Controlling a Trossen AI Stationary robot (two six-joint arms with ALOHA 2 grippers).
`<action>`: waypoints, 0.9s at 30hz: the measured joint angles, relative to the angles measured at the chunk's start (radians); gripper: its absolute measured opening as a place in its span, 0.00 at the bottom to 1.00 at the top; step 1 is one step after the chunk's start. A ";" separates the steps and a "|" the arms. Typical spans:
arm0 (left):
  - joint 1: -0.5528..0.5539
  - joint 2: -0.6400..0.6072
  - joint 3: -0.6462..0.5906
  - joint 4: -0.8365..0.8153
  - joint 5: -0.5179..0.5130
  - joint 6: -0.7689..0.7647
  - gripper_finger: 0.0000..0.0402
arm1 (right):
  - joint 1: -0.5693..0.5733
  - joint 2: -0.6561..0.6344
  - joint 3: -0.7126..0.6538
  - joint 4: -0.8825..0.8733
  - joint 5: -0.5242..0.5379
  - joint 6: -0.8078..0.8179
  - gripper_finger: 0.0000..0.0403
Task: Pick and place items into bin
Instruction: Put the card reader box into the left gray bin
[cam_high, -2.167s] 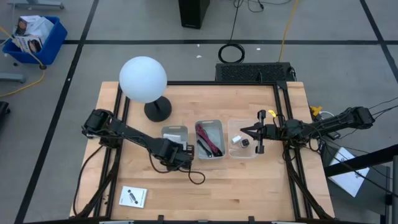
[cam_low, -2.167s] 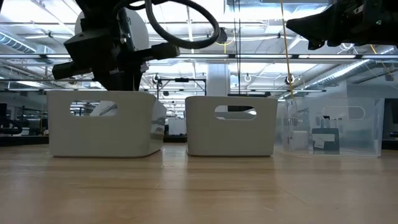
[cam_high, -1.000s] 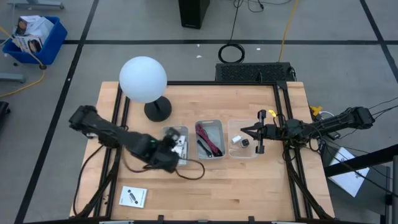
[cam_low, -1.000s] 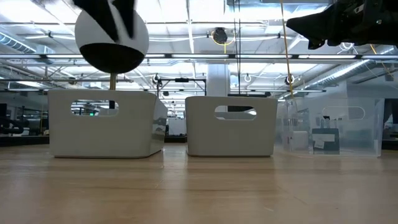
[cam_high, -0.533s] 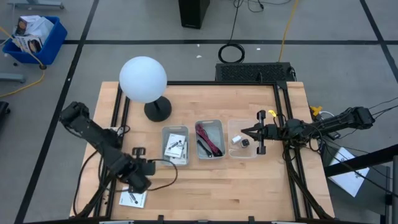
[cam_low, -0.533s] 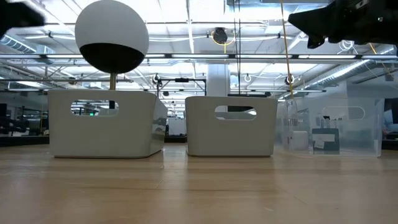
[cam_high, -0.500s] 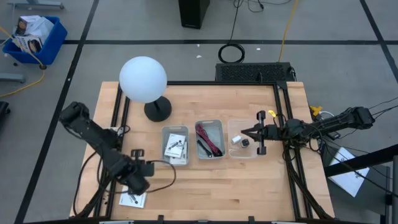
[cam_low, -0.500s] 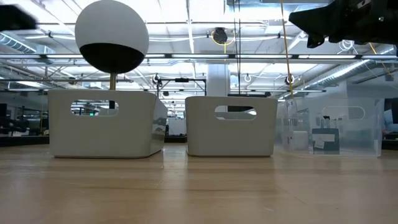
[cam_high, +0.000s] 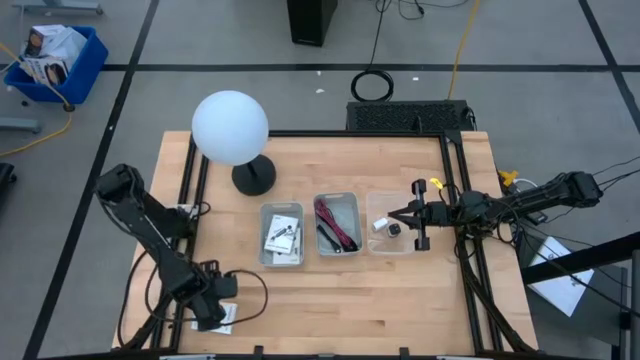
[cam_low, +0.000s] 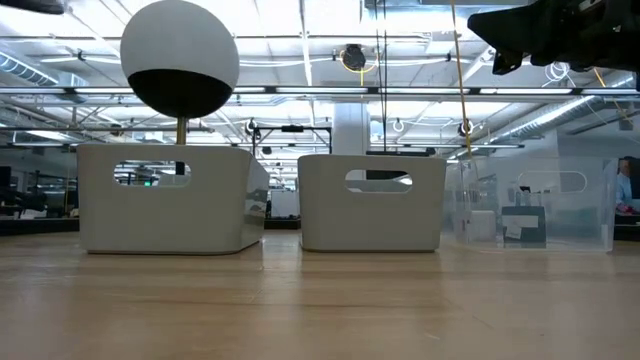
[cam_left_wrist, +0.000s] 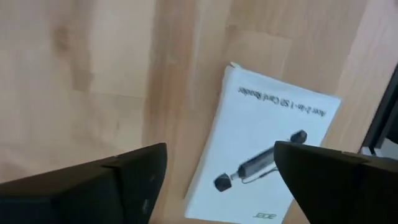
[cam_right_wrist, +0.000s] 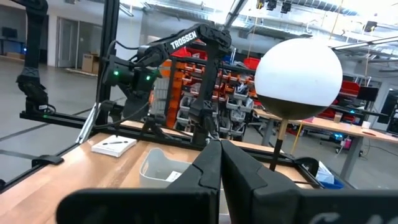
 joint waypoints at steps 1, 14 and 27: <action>-0.005 0.000 -0.010 0.014 0.012 -0.001 0.76 | 0.000 0.000 0.000 0.000 0.000 0.000 0.01; -0.026 0.000 -0.201 0.341 0.133 -0.067 0.61 | 0.000 0.000 0.000 0.000 0.001 -0.002 0.01; -0.038 -0.004 -0.261 0.417 0.123 -0.011 0.25 | 0.000 0.000 0.000 0.000 0.002 -0.008 0.01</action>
